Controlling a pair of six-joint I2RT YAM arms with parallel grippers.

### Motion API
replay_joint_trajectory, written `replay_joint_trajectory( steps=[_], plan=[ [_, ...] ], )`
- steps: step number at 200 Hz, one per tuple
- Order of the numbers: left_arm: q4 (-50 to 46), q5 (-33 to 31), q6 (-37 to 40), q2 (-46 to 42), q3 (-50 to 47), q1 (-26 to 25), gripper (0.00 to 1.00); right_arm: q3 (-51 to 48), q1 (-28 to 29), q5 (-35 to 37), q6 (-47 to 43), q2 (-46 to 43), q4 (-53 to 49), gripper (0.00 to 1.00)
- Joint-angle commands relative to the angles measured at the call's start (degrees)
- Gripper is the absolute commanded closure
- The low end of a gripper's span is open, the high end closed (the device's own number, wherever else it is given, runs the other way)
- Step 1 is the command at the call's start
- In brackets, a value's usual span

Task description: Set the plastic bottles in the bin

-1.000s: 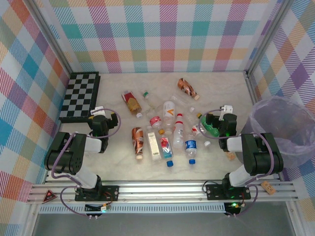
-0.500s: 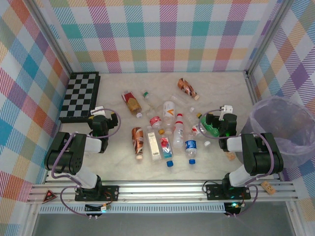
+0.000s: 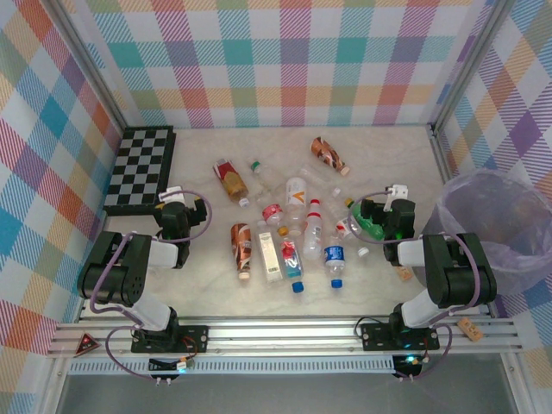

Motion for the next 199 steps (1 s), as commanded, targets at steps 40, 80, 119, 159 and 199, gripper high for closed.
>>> replay_joint_trajectory(
  steps=[40, 80, 119, 159, 199],
  plan=[
    [-0.2, 1.6, 0.1, -0.2, 0.2, 0.2, 0.01, 1.0, -0.3, -0.6, 1.0, -0.5, 0.5, 0.0],
    [-4.9, 1.4, 0.6, -3.4, 1.4, 0.1, 0.0, 3.1, 0.2, -2.8, -0.7, -2.9, -5.0, 0.0],
    [-26.6, -6.7, 2.8, -15.9, 10.1, -3.8, 0.0, 14.3, 1.2, 2.0, -3.5, -12.4, -29.5, 0.01],
    [-75.6, -12.3, -8.0, -21.9, 33.3, -4.3, 0.0, 33.4, 6.7, 5.2, 1.2, -10.0, -62.1, 0.01],
    [-101.3, -4.8, -15.3, -24.3, 39.6, -3.8, 0.0, 47.6, 9.7, 1.0, 8.4, -4.6, -79.1, 0.01]
  ],
)
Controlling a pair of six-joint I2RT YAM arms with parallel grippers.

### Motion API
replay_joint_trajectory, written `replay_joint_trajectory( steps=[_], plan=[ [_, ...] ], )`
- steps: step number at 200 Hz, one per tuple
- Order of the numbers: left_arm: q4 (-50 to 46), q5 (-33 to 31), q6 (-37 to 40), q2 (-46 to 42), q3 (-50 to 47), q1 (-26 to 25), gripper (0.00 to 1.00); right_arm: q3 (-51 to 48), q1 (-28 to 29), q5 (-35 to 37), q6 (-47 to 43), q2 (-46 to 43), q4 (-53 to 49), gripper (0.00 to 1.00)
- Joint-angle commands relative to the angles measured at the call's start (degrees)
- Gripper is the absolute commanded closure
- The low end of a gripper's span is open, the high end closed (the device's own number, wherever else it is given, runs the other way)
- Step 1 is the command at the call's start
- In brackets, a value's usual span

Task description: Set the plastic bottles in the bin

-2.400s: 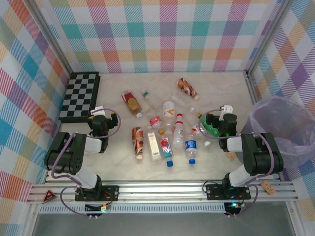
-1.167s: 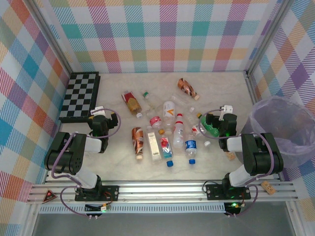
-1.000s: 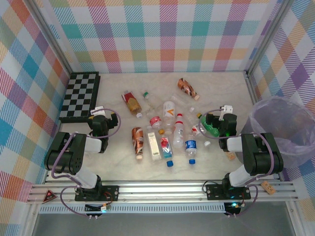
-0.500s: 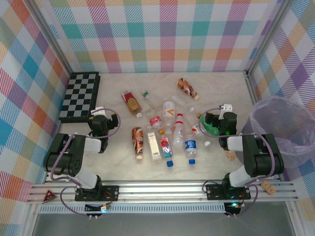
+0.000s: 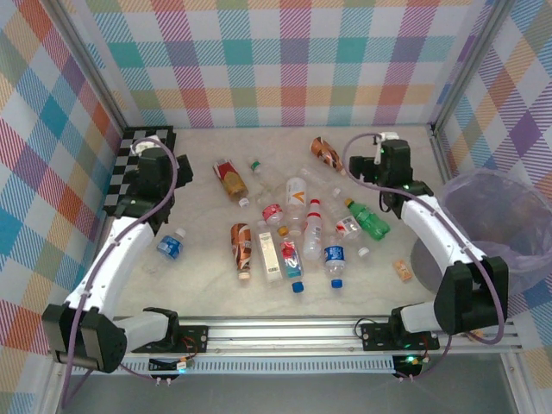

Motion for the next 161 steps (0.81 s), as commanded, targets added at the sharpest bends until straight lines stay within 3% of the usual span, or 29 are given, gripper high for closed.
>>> replay_joint_trajectory(
  steps=[1, 36, 81, 161],
  plan=[
    [-28.4, 4.1, -6.6, -0.3, 0.5, 0.2, 0.0, 7.6, 0.0, -2.3, 5.7, 4.3, -19.7, 0.0],
    [-37.4, 5.7, -13.1, -2.1, -4.3, 3.0, 0.0, 19.0, 0.0, -6.9, 8.3, 10.2, -32.4, 0.01],
    [-31.2, 6.2, -22.4, -9.1, -17.2, 5.5, 0.0, 22.8, 0.0, -9.0, 11.8, 13.3, -35.4, 0.0],
    [-27.0, 7.1, -17.3, 1.2, -19.1, 5.5, 0.0, 23.1, 0.0, -8.7, 12.7, 13.9, -34.6, 0.0]
  ],
)
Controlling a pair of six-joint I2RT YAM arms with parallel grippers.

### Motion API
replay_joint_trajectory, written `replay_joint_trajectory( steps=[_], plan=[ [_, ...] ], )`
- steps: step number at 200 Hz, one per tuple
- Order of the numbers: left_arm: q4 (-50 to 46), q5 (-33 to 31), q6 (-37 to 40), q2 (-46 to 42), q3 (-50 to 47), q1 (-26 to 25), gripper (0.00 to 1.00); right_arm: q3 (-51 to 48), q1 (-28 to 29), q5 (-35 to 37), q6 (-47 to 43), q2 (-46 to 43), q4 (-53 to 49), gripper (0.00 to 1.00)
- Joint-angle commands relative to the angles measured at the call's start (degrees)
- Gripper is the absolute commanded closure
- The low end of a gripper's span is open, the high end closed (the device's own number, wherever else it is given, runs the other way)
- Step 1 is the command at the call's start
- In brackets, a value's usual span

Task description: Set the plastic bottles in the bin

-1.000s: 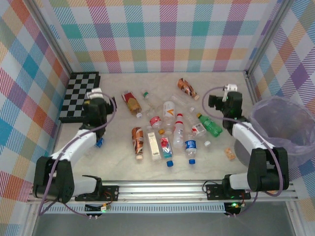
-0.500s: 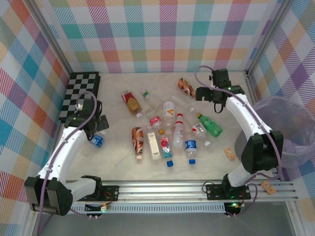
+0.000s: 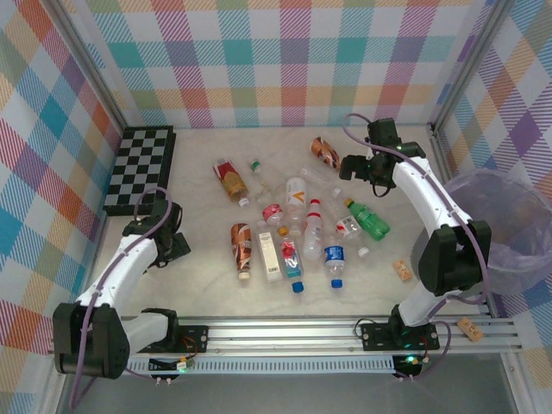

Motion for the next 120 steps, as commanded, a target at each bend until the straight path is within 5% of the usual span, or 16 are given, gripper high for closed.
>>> replay_joint_trajectory(
  steps=[1, 120],
  plan=[
    [1.3, 0.3, 1.8, 2.3, 0.4, 0.2, 0.0, 0.4, -0.1, -0.5, 1.4, -0.8, -0.6, 0.0],
    [8.4, 9.4, 1.1, 11.0, 0.5, -0.5, 0.0, -4.2, -0.2, -5.3, 3.5, -5.5, 3.2, 0.01]
  ],
)
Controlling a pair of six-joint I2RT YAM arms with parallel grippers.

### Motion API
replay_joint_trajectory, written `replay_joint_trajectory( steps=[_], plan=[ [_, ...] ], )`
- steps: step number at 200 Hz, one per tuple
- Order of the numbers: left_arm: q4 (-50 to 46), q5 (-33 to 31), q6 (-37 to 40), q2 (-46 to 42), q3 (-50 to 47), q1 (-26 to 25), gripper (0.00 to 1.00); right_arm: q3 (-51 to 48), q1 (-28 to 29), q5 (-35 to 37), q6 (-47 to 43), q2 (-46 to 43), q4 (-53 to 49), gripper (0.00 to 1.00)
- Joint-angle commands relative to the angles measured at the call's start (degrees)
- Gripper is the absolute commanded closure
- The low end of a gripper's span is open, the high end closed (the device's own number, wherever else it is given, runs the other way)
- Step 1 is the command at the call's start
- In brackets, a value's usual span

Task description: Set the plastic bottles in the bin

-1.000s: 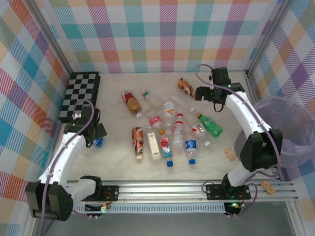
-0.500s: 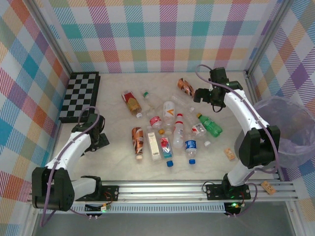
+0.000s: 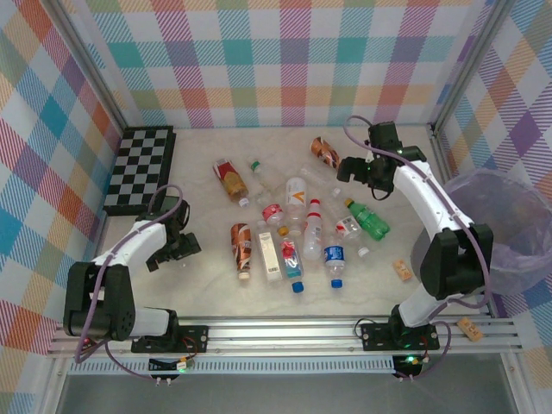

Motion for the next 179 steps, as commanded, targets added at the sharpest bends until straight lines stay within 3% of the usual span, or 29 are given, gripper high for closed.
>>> replay_joint_trajectory(
  steps=[1, 77, 134, 179],
  plan=[
    [1.4, 1.7, -1.1, -0.6, -0.2, -0.3, 0.0, -0.7, -0.2, -1.5, 1.1, -3.2, 1.5, 0.01],
    [5.9, 7.5, -10.6, -3.7, -5.2, -0.5, 0.02, 2.6, -0.2, -3.1, -1.6, -1.1, 0.1, 0.01],
    [10.8, 7.7, -14.6, -4.2, -6.9, -0.5, 0.27, 3.0, -0.2, -4.8, -1.5, -0.9, 0.5, 0.01],
    [8.6, 5.7, -13.5, -5.7, -6.4, -0.5, 0.31, 2.5, -0.2, -5.4, -1.5, -1.7, 0.3, 0.01]
  ],
)
